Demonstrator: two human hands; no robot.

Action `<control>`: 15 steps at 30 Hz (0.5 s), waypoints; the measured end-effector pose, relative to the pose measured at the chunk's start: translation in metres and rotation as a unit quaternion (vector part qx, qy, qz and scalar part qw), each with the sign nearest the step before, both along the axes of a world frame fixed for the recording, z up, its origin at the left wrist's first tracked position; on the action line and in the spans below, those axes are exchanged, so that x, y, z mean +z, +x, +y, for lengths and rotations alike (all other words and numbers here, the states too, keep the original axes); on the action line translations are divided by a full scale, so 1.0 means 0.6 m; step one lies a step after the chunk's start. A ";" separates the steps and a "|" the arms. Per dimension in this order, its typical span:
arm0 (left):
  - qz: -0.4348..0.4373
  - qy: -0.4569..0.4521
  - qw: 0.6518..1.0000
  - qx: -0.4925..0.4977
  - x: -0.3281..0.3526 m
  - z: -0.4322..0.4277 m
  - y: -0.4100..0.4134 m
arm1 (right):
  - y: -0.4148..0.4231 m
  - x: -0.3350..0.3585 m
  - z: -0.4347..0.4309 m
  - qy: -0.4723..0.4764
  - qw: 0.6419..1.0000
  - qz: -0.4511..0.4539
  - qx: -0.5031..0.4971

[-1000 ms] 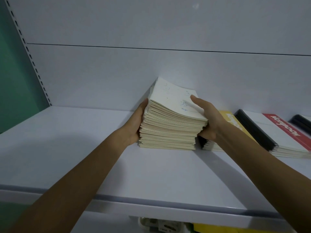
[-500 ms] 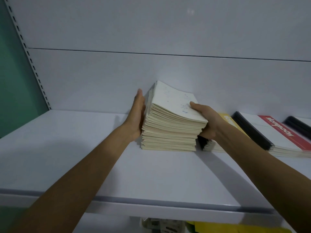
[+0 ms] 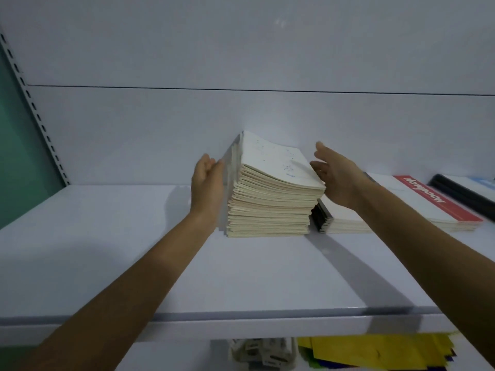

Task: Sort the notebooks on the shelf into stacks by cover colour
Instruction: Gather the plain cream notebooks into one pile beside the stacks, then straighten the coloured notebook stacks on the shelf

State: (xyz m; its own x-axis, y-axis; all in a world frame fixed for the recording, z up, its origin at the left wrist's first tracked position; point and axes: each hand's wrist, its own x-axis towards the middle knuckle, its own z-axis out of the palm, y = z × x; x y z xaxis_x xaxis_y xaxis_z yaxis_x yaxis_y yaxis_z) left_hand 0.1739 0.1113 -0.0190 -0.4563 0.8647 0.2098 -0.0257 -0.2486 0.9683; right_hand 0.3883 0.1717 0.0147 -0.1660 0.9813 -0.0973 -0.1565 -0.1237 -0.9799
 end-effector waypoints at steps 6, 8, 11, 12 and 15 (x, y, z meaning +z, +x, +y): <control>-0.037 0.099 0.988 0.110 -0.021 -0.091 0.033 | 0.042 -0.002 -0.006 0.065 0.995 -0.011 -0.070; -0.015 0.129 0.988 0.081 -0.037 -0.115 0.058 | 0.058 -0.009 -0.015 0.082 0.992 -0.020 -0.097; 0.035 0.164 0.986 -0.009 -0.059 -0.129 0.101 | 0.091 -0.016 -0.020 0.084 0.989 -0.026 -0.123; 0.049 0.162 0.984 -0.050 -0.063 -0.128 0.118 | 0.104 -0.018 -0.022 0.081 0.988 -0.028 -0.131; 0.122 0.116 0.970 -0.174 -0.076 -0.116 0.177 | 0.149 -0.024 -0.024 0.068 0.986 -0.025 -0.148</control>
State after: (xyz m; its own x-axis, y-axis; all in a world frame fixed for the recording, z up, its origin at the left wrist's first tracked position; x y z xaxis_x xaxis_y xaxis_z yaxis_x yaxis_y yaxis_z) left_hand 0.2802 0.0419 -0.0648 -0.0569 0.8741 0.4825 0.0747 -0.4782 0.8751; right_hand 0.4776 0.1575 0.0001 0.1311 0.9906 0.0384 -0.1170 0.0539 -0.9917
